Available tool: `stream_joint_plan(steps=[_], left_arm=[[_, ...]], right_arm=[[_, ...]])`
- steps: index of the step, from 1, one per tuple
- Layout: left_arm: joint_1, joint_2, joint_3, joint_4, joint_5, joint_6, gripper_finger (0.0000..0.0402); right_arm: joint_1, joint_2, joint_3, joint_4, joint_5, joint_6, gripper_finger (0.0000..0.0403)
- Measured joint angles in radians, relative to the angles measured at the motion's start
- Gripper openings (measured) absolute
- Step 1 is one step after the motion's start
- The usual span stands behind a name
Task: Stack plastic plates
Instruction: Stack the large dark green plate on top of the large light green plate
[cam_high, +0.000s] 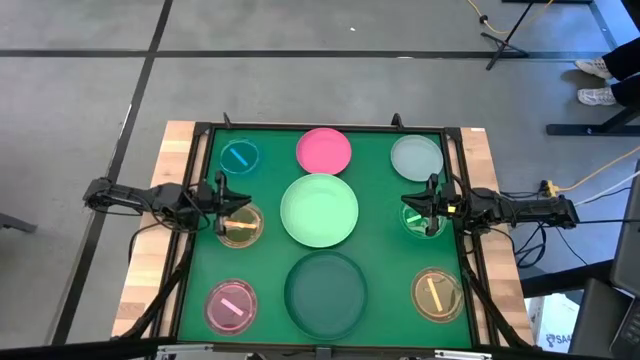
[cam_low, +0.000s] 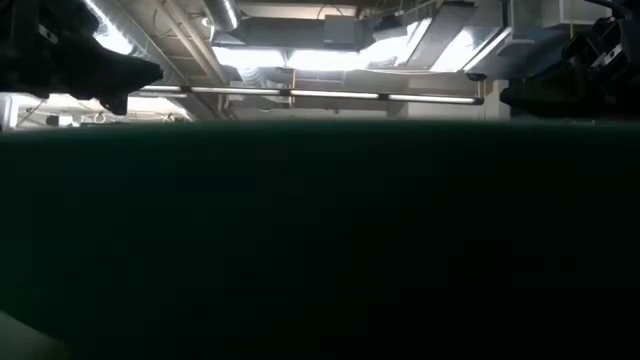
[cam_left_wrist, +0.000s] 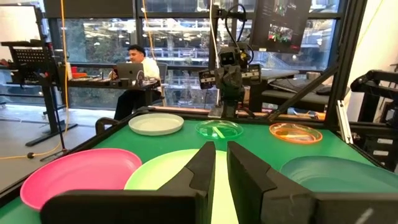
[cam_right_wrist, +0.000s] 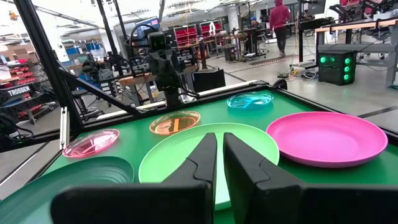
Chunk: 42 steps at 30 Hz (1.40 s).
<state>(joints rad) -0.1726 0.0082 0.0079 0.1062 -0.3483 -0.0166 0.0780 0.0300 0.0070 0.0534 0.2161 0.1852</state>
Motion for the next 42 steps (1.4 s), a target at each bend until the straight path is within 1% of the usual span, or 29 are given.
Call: stream_joint_plan(steps=[3,7,11,14,16,20,24,29,33,36,42], left_arm=[[0.000,0.000,0.000,0.084,-0.029,-0.001,0.0034],[0.000,0.000,0.000,0.165,-0.024,-0.011,0.0034],[0.000,0.000,0.000,0.197,0.019,-0.024,0.0034],[0.000,0.000,0.000,0.213,0.016,-0.024,0.0034],[0.000,0.002,0.000,0.218,0.013,-0.005,0.0034],[0.003,0.045,0.000,0.250,0.012,0.001,0.0034],[0.023,0.120,0.000,0.267,0.012,0.033,0.0034],[0.057,0.221,0.000,0.328,0.035,0.026,0.0034],[0.073,0.303,0.000,0.388,0.050,0.027,0.0034],[0.090,0.351,0.000,0.401,0.041,0.027,0.0034],[0.105,0.377,0.000,0.439,0.057,0.022,0.0034]], right_arm=[[0.000,0.000,0.000,0.000,0.000,0.000,0.0024],[0.000,0.000,-0.001,0.006,0.000,0.000,0.0024],[0.000,0.000,-0.001,0.019,0.008,0.000,0.0024],[0.000,0.000,-0.001,0.092,0.053,0.002,0.0024],[0.000,0.000,-0.001,0.110,0.055,0.003,0.0024],[0.000,0.003,-0.001,0.126,0.064,0.005,0.0024],[0.000,0.055,0.002,0.134,0.105,0.002,0.0024],[0.000,0.176,0.039,0.137,0.106,-0.003,0.0024],[0.000,0.309,0.096,0.139,0.106,-0.011,0.0024],[0.000,0.417,0.147,0.139,0.105,-0.047,0.0024],[0.000,0.620,0.259,0.138,0.065,-0.087,0.0024]])
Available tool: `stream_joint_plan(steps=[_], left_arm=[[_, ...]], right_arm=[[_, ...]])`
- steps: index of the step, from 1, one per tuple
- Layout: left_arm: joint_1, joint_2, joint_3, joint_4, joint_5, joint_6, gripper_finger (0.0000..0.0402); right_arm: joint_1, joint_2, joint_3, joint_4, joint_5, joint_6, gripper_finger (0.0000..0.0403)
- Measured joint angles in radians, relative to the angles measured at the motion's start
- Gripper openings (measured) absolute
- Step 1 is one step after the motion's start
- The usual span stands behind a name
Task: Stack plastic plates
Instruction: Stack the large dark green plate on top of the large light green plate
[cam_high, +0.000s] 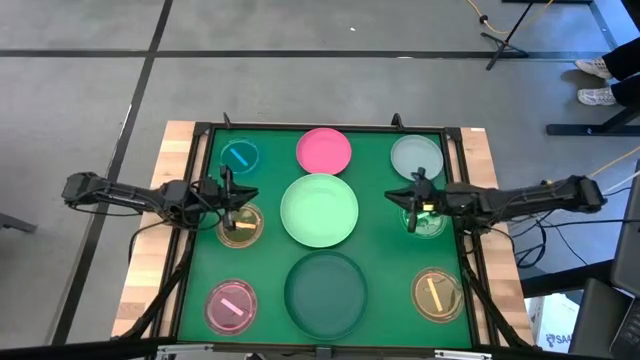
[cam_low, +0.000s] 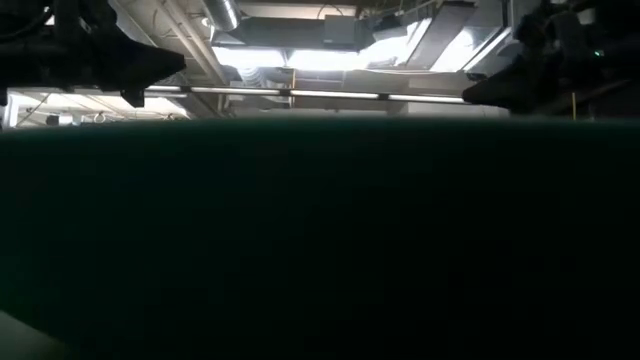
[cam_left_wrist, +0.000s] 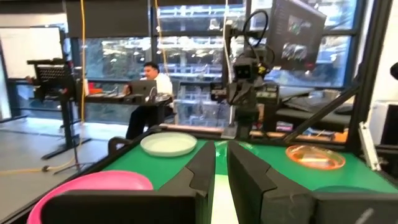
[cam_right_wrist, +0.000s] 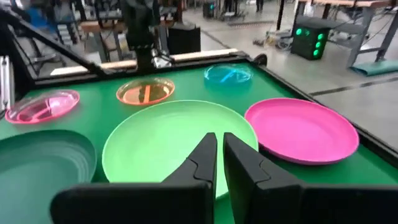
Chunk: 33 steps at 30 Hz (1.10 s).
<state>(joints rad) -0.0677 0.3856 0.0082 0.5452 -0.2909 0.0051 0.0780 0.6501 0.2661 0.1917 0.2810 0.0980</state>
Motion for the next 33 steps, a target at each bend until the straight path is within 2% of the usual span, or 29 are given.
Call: stream_joint_plan(steps=[11,17,20,25,29,33], left_arm=[[-0.001,0.001,0.000,0.021,0.051,-0.031,0.0034],[-0.020,0.001,0.000,0.021,0.080,-0.048,0.0034],[-0.023,0.001,0.000,0.029,0.076,-0.048,0.0034],[-0.023,0.001,0.000,0.031,0.076,-0.049,0.0034],[-0.023,0.001,0.000,0.035,0.074,-0.051,0.0034],[-0.023,0.001,0.000,0.039,0.071,-0.051,0.0034]], right_arm=[[0.001,0.338,0.218,-0.009,-0.196,-0.012,0.0024],[0.001,0.513,0.341,-0.005,-0.391,0.108,0.0024],[0.001,0.583,0.393,-0.006,-0.404,0.105,0.0024],[0.001,0.681,0.473,-0.008,-0.333,0.149,0.0024],[0.010,0.741,0.503,-0.014,-0.371,0.201,0.0025],[0.057,0.782,0.506,-0.025,-0.383,0.249,0.0057]])
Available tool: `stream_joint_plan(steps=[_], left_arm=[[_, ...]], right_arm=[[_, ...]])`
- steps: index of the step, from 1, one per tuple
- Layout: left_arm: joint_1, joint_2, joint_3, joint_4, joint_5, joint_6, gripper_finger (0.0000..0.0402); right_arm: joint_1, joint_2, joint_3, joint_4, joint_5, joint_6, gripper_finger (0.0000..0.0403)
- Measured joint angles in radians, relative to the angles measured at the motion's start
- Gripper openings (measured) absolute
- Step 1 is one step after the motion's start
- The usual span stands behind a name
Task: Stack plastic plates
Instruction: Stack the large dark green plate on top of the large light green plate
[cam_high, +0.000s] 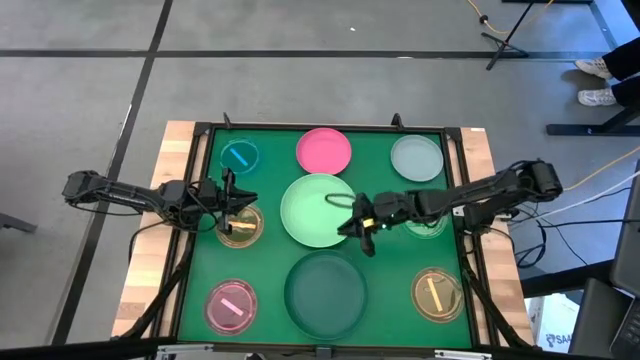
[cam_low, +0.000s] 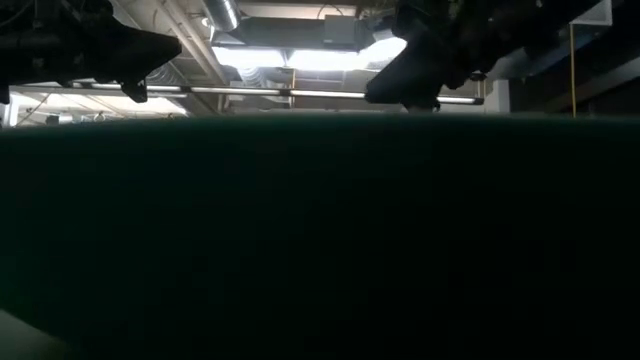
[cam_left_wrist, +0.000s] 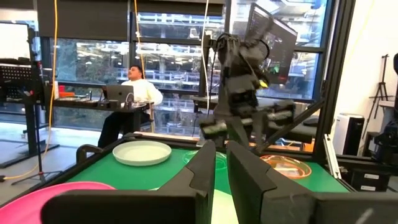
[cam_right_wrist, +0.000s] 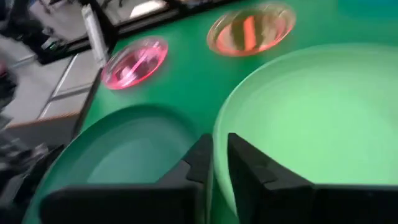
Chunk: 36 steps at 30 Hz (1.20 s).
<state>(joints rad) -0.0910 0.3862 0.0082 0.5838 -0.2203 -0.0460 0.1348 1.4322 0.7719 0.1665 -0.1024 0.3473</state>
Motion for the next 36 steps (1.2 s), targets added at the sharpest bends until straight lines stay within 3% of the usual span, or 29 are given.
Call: stream_joint_plan(steps=[7,12,22,36], left_arm=[[0.000,0.000,0.000,0.002,-0.005,0.000,0.0034],[0.000,0.000,0.000,0.001,-0.006,0.000,0.0034],[0.000,0.000,0.000,0.002,-0.007,0.000,0.0034],[0.000,0.000,0.000,0.009,-0.007,-0.004,0.0034]], right_arm=[[0.095,0.027,0.001,-0.077,0.006,0.099,0.0164],[0.171,0.027,0.000,-0.151,0.080,0.152,0.0208],[0.261,0.038,0.000,-0.205,0.309,0.297,0.0206],[0.266,0.245,0.000,-0.119,0.258,0.431,0.0193]])
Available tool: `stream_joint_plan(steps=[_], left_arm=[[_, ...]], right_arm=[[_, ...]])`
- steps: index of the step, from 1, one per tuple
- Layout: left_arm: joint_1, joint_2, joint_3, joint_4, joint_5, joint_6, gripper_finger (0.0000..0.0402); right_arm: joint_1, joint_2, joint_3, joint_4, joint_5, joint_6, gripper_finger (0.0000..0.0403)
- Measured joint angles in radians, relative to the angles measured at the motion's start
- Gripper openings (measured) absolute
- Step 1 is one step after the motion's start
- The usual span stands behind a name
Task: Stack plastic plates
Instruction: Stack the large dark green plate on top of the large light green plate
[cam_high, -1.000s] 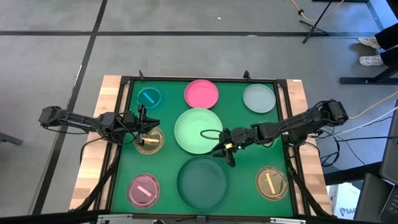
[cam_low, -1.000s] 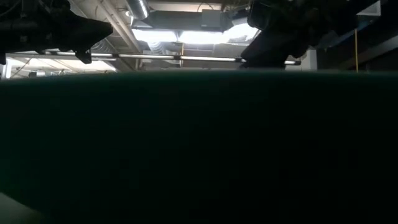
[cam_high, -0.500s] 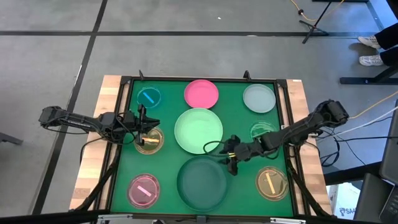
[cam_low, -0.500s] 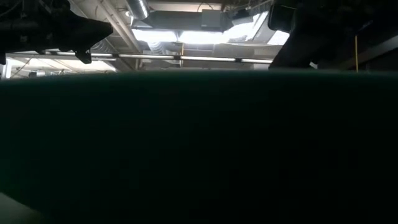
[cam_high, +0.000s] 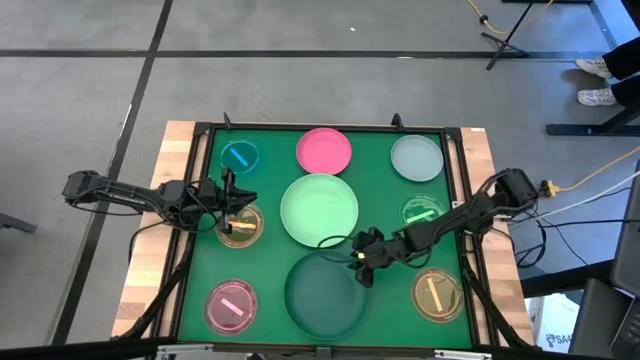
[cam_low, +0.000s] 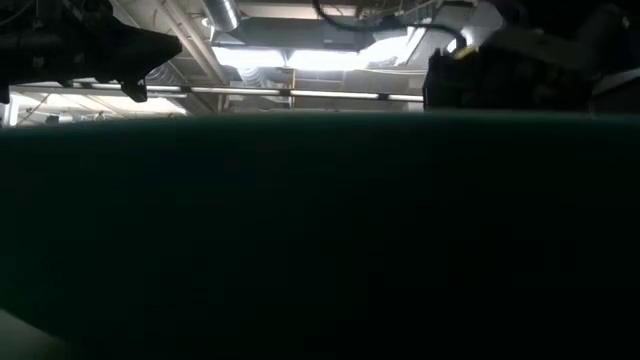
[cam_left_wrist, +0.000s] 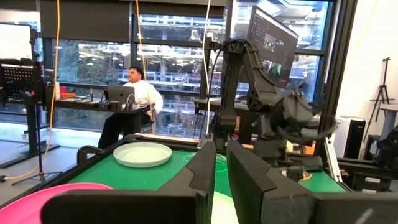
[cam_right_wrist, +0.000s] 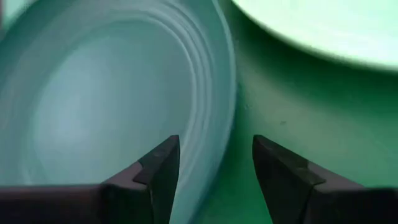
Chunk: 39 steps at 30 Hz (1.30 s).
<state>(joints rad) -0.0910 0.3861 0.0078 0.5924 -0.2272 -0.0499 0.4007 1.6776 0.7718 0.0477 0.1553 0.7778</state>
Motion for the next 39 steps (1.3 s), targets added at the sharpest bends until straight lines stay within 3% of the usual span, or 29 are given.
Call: stream_joint_plan(steps=[8,20,28,39], left_arm=[[0.000,0.000,0.000,0.000,0.000,0.000,0.0034],[0.000,0.000,0.000,0.001,0.000,0.000,0.0034],[0.000,0.000,0.000,0.001,0.000,0.000,0.0034],[0.000,0.000,0.000,0.001,0.000,0.000,0.0034]], right_arm=[[-0.002,0.049,0.000,0.036,-0.033,0.003,0.0175],[-0.002,0.050,0.002,0.043,-0.036,0.004,0.0010],[-0.002,0.027,-0.001,0.066,-0.051,-0.048,0.0011],[-0.088,-0.176,-0.001,0.039,-0.044,-0.167,0.0003]])
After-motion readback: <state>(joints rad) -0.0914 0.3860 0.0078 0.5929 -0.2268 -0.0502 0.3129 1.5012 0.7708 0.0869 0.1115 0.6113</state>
